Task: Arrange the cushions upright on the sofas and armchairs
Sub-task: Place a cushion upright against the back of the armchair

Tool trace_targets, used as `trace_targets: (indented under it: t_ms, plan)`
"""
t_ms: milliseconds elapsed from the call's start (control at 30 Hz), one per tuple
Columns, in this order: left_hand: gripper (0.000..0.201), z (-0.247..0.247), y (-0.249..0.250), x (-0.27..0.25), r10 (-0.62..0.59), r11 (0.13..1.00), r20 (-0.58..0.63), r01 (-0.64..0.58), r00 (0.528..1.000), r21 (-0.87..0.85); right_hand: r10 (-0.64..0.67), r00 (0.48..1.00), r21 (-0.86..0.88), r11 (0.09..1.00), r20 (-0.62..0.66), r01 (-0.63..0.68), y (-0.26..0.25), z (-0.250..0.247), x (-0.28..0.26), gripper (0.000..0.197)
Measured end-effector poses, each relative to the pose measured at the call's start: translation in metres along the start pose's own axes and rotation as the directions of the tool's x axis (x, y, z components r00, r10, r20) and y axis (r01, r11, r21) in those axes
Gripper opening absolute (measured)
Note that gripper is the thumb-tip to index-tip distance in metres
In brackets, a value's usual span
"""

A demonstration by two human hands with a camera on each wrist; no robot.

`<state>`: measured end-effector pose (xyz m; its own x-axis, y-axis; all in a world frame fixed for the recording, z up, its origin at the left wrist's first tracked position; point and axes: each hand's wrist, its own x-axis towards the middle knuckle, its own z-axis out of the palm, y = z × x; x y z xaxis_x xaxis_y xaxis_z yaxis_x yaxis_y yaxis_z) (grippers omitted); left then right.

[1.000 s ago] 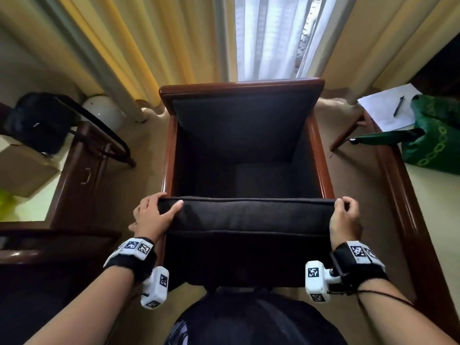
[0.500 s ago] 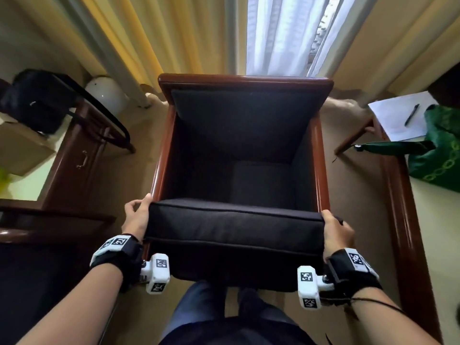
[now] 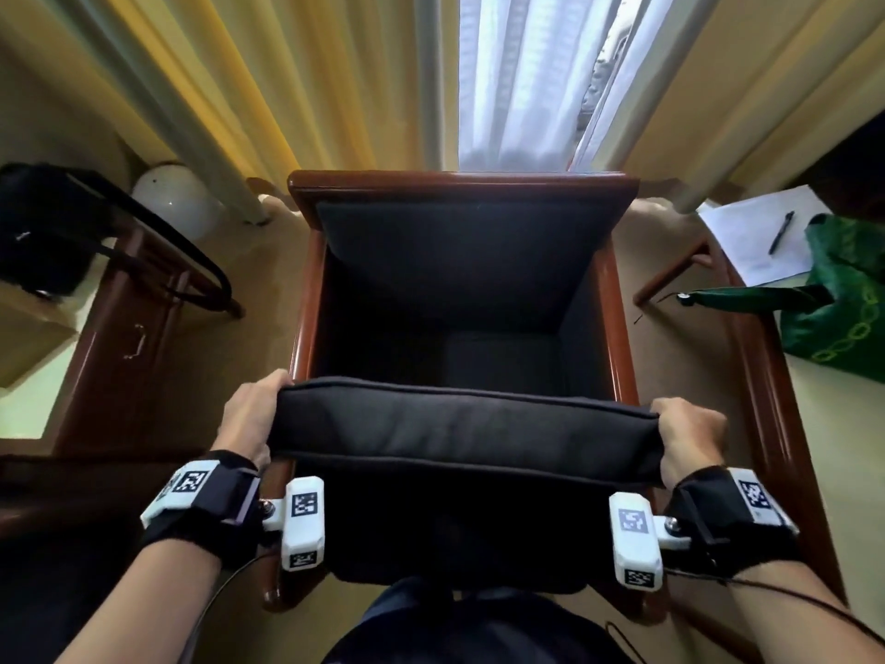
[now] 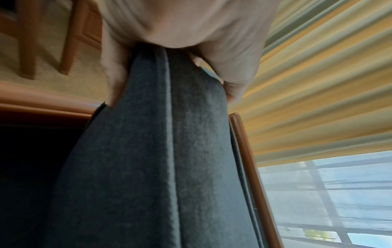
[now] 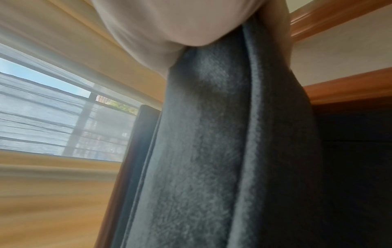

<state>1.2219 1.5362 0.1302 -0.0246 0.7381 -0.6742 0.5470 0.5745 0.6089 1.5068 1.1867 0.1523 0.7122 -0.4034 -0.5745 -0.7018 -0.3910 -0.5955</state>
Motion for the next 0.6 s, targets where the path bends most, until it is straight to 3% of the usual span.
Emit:
trace_targets:
  t_ms: [100, 200, 300, 367, 433, 533, 600]
  plan:
    - [0.048, 0.003, 0.024, 0.007, 0.05, 0.999, -0.047, -0.05, 0.998, 0.005, -0.035, 0.999, 0.02, 0.999, -0.018, 0.035, -0.029, 0.005, -0.009, 0.015]
    - [0.047, 0.008, 0.05, 0.013, 0.094, 0.995, -0.07, -0.095, 0.993, -0.01, -0.072, 0.997, 0.117, 0.991, 0.009, 0.071, -0.053, 0.012, -0.01, 0.021]
    - [0.046, 0.016, 0.073, 0.02, 0.11, 0.991, -0.063, -0.114, 0.992, -0.063, -0.109, 0.994, 0.168, 0.98, 0.001, 0.107, -0.074, 0.021, -0.008, 0.006]
    - [0.048, 0.024, 0.085, 0.026, 0.124, 0.988, -0.066, -0.129, 0.99, -0.082, -0.132, 0.991, 0.191, 0.974, 0.033, 0.124, -0.085, 0.034, 0.002, 0.005]
    - [0.055, 0.037, 0.091, 0.037, 0.108, 0.989, -0.062, -0.114, 0.992, -0.094, -0.161, 0.984, 0.228, 0.963, 0.072, 0.14, -0.093, 0.051, 0.015, 0.015]
    - [0.072, 0.06, 0.091, 0.051, 0.078, 0.994, 0.001, -0.078, 0.997, -0.071, -0.227, 0.962, 0.187, 0.962, 0.152, 0.198, -0.091, 0.078, 0.037, 0.009]
    - [0.077, 0.072, 0.084, 0.059, 0.064, 0.996, 0.032, -0.063, 0.997, -0.057, -0.253, 0.94, 0.121, 0.966, 0.229, 0.231, -0.08, 0.095, 0.055, 0.033]
